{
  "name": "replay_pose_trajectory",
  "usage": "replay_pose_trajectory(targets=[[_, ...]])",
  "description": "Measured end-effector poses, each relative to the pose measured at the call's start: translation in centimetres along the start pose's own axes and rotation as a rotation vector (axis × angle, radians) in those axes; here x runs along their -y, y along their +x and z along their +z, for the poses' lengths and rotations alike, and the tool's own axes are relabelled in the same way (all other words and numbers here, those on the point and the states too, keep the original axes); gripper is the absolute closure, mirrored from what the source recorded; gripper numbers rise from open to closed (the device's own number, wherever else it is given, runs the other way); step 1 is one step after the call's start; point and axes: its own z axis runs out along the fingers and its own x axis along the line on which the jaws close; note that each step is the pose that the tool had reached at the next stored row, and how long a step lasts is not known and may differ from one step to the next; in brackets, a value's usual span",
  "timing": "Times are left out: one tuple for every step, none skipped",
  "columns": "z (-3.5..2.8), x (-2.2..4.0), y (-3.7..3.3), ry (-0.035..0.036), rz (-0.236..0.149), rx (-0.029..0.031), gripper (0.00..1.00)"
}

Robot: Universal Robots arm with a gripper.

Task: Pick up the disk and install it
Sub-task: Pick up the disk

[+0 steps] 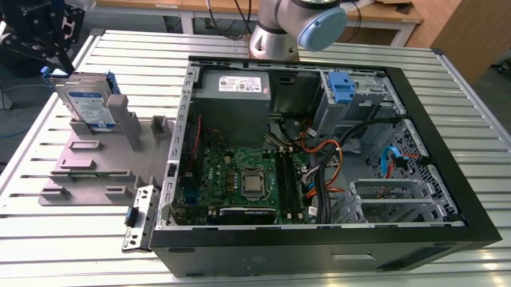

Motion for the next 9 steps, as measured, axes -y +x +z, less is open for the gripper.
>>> replay_pose_trajectory(targets=[[0.0, 0.0, 0.0, 0.0001, -0.016, -0.0009, 0.89], [0.01, 0.0, 0.0, 0.0002, -0.032, -0.0017, 0.89], [0.02, 0.0, 0.0, 0.0003, -0.05, -0.0026, 0.89], [0.02, 0.0, 0.0, 0.0004, -0.066, -0.0035, 0.89], [0.02, 0.0, 0.0, 0.0005, -0.083, -0.0043, 0.89], [0.03, 0.0, 0.0, 0.0006, -0.099, -0.0051, 0.89], [0.03, 0.0, 0.0, 0.0007, -0.116, -0.006, 0.89], [0.04, 0.0, 0.0, 0.0008, -0.132, -0.0068, 0.89], [0.04, 0.0, 0.0, 0.0009, -0.149, -0.0077, 0.89]])
